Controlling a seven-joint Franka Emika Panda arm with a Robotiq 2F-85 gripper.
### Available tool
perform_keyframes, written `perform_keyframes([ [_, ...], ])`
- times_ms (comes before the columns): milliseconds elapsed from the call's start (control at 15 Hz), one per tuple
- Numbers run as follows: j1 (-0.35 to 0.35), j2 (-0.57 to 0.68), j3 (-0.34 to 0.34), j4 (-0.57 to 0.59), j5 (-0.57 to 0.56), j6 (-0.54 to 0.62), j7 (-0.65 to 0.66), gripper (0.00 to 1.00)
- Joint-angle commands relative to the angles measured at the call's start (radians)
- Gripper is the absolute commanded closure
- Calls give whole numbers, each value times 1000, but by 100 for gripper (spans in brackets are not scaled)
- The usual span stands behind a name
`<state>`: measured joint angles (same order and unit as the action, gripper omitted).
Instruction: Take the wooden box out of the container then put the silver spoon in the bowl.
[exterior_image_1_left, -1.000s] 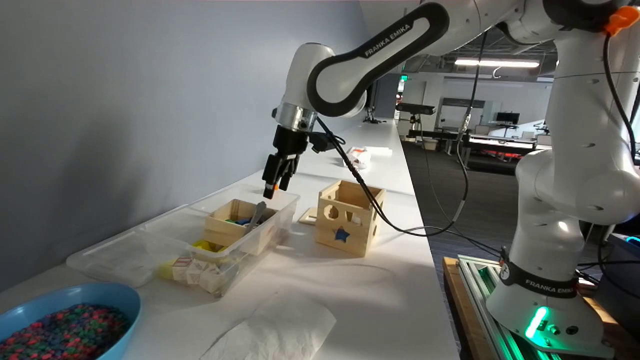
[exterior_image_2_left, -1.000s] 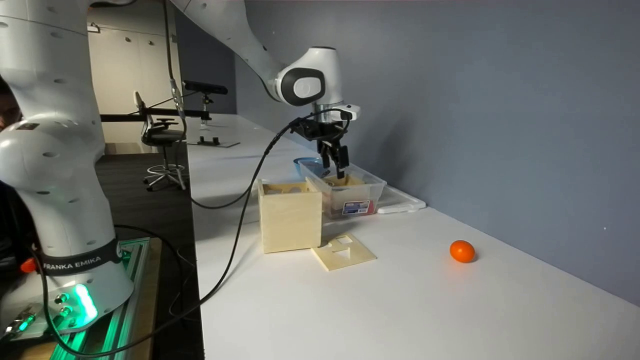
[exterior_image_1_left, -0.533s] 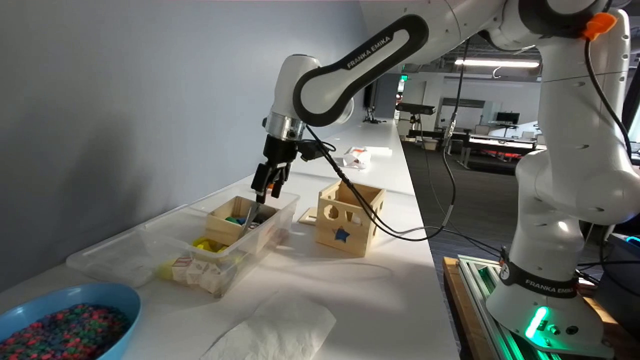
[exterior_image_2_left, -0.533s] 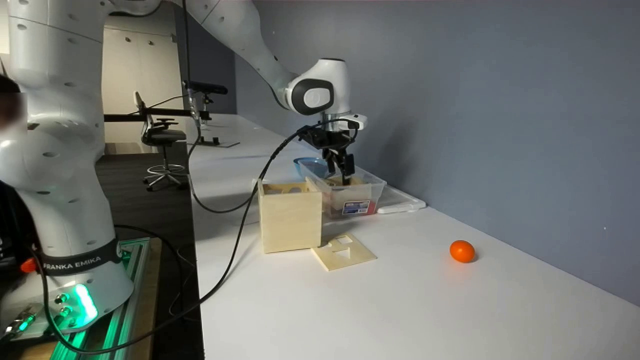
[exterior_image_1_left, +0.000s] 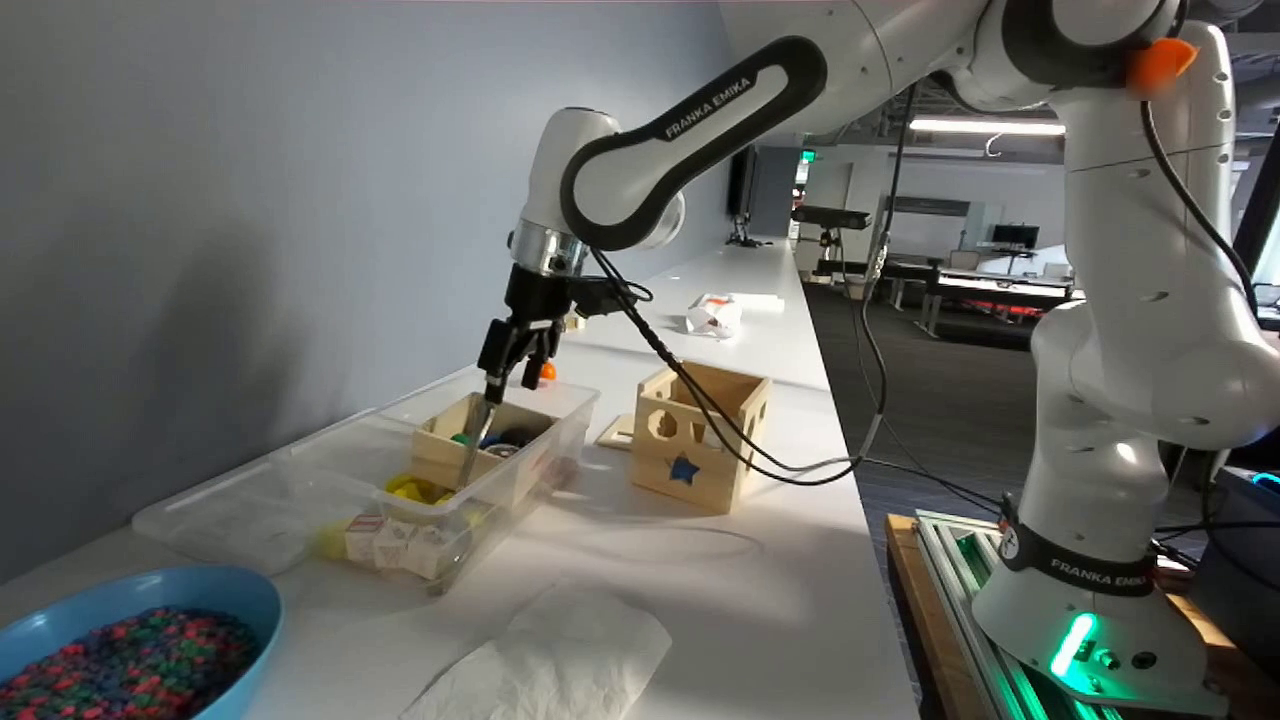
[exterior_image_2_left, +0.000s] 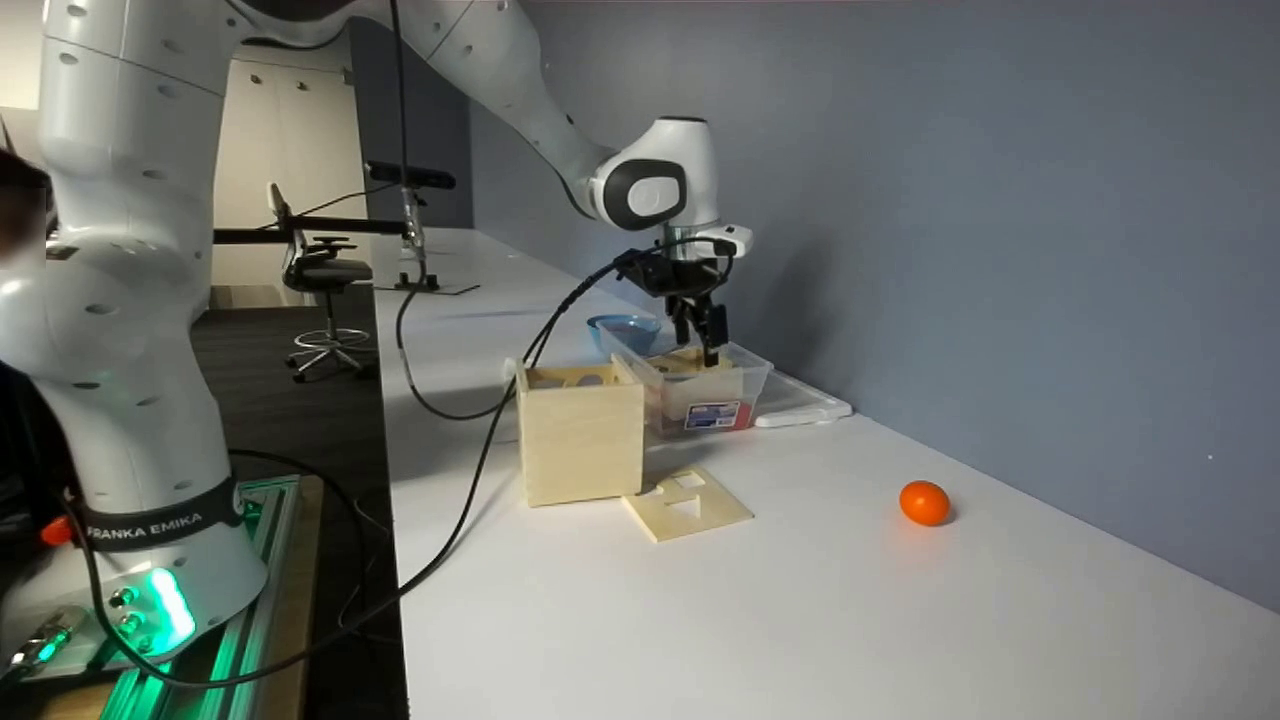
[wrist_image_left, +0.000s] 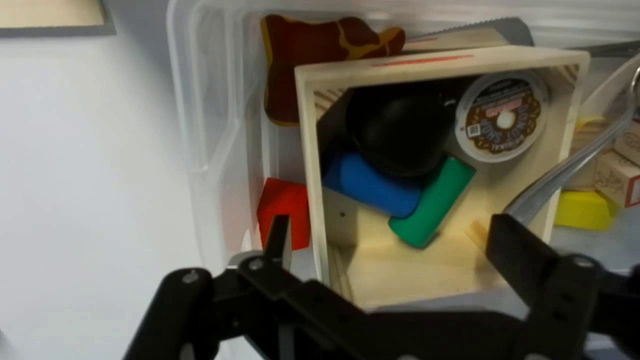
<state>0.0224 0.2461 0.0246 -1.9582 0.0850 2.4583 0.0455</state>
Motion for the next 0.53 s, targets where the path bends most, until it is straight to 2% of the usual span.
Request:
perform_keyframes([
  [0,-18,-1,-10,46,25,-22,21,0],
  [333,-21,25,-21,60,8,-22,30,0],
  [400,-20,27,-22,57,5,-24,29,3],
  [467,-20,31,-20,56,9,-26,27,12],
])
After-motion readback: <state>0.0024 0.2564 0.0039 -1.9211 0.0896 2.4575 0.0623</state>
